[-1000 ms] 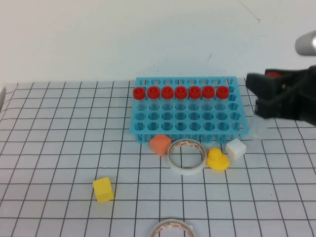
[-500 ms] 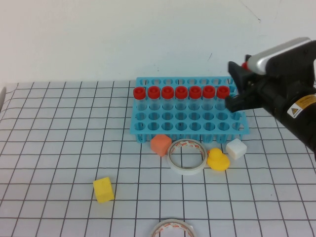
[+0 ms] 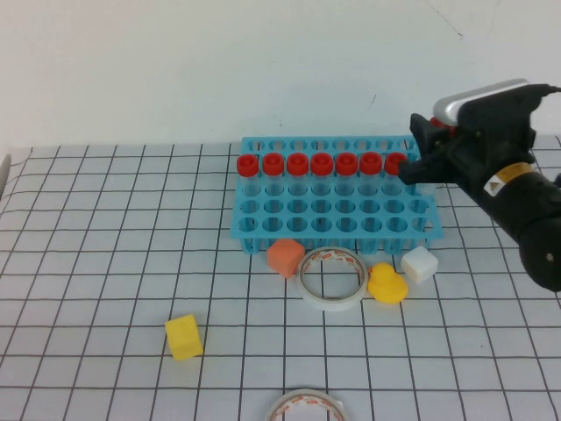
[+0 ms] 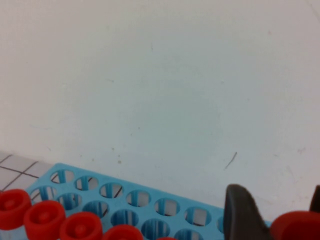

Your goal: Place the test tubes

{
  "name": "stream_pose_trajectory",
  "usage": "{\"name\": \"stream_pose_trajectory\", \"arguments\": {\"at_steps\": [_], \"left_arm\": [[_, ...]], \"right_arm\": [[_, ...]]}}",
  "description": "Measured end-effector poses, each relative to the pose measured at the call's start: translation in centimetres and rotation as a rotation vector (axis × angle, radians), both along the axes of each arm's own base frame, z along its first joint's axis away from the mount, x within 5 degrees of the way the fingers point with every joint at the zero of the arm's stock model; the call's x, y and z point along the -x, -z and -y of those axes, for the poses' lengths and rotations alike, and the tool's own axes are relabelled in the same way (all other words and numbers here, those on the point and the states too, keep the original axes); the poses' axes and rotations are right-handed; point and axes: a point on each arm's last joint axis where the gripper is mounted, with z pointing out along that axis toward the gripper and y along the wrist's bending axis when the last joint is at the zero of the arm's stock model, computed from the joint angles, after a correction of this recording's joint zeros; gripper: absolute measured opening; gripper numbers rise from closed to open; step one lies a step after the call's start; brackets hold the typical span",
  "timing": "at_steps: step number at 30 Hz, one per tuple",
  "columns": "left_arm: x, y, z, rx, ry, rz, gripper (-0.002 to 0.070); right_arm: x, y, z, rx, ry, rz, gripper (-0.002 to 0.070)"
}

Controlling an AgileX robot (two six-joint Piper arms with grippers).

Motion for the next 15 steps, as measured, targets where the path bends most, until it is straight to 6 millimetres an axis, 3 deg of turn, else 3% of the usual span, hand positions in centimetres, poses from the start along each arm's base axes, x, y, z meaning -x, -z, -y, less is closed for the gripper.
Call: {"name": "stream_pose_trajectory", "arguments": {"at_steps": [9, 15], "left_arm": [[0.0, 0.0, 0.0, 0.0, 0.0, 0.0, -0.0001], [0.0, 0.0, 0.0, 0.0, 0.0, 0.0, -0.0001]], "right_arm": [[-2.9, 2.9, -1.0, 0.015, 0.01, -0.033, 0.0262], [-4.1, 3.8, -1.2, 0.042, 0.029, -0.03, 0.0262]]}}
